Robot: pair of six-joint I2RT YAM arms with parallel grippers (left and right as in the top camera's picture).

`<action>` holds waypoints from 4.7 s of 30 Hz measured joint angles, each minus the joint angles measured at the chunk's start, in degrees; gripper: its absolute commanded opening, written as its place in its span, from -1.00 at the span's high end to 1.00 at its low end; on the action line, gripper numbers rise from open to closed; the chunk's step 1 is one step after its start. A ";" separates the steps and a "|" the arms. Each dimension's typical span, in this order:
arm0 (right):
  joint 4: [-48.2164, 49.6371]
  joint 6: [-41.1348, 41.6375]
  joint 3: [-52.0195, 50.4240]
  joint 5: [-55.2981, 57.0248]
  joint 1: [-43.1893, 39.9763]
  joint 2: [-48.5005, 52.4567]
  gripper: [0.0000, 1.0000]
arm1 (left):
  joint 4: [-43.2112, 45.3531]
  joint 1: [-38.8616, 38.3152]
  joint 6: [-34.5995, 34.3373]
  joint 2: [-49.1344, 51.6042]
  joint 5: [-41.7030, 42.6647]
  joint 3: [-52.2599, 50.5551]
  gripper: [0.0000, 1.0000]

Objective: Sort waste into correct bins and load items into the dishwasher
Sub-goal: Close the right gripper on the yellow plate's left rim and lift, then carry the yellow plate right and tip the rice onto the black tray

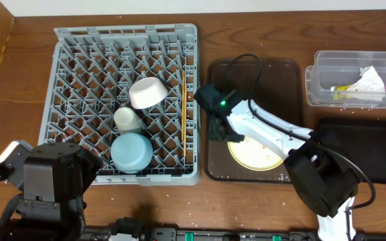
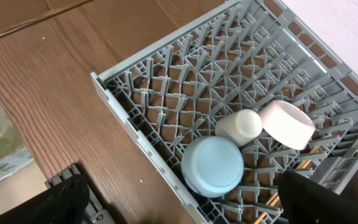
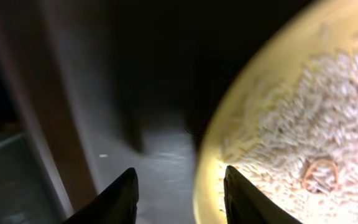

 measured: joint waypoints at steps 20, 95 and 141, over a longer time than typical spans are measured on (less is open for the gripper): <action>2.19 4.50 -3.41 6.71 1.88 -0.24 0.97 | -0.02 0.00 0.00 0.00 0.00 0.00 -0.96; -34.47 2.36 18.93 18.12 -16.98 -4.37 0.97 | 0.00 0.00 0.00 0.00 0.00 0.00 -0.96; -23.65 -27.34 8.22 -28.68 -63.98 -12.04 0.97 | -0.02 0.00 0.00 0.00 0.00 0.00 -0.96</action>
